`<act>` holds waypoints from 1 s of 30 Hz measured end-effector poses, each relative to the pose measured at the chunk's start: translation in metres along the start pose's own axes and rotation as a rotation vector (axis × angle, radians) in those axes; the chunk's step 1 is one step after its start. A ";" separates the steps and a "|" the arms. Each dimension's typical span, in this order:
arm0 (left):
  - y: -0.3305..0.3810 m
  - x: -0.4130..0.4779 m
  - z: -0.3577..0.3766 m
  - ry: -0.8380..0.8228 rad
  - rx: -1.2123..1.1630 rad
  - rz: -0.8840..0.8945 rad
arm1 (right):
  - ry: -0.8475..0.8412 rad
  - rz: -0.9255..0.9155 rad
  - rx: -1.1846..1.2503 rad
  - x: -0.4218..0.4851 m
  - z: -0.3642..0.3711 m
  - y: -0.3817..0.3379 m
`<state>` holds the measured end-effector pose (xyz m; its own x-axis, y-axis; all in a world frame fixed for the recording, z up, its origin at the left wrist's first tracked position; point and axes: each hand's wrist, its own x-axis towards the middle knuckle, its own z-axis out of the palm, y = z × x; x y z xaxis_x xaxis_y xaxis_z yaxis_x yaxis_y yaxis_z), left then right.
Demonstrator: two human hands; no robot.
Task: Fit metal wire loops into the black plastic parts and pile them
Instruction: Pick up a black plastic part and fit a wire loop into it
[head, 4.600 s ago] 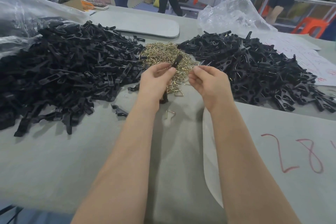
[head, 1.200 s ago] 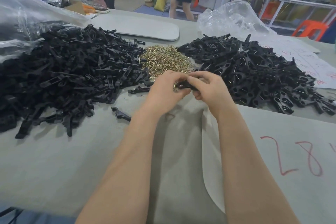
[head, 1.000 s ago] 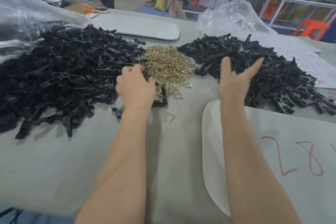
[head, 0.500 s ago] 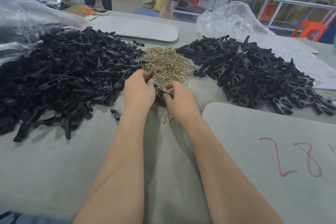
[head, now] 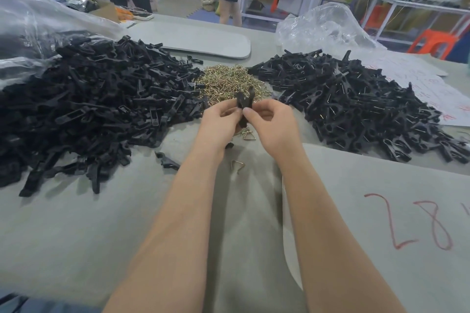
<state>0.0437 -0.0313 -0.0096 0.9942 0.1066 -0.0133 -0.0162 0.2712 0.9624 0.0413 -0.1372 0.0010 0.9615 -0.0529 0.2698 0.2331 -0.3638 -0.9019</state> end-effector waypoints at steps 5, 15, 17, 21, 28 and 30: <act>-0.001 0.001 0.000 0.092 0.082 0.009 | 0.016 -0.046 -0.004 -0.001 0.002 0.000; 0.003 -0.005 0.005 0.069 0.161 0.074 | 0.037 0.005 0.056 0.001 -0.005 0.004; 0.003 -0.005 0.005 0.100 0.117 0.047 | 0.040 0.012 0.080 0.002 -0.005 0.004; 0.004 -0.005 0.003 0.132 -0.014 0.029 | 0.043 -0.006 0.103 0.001 -0.006 0.003; 0.005 -0.005 0.004 -0.007 0.021 0.051 | 0.067 -0.017 0.095 0.001 -0.006 0.002; 0.003 -0.007 0.005 -0.048 0.198 0.117 | 0.067 0.002 0.121 0.002 -0.007 0.002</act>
<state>0.0378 -0.0364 -0.0055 0.9908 0.0792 0.1098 -0.1151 0.0659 0.9912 0.0430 -0.1449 0.0021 0.9510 -0.1171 0.2862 0.2509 -0.2488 -0.9355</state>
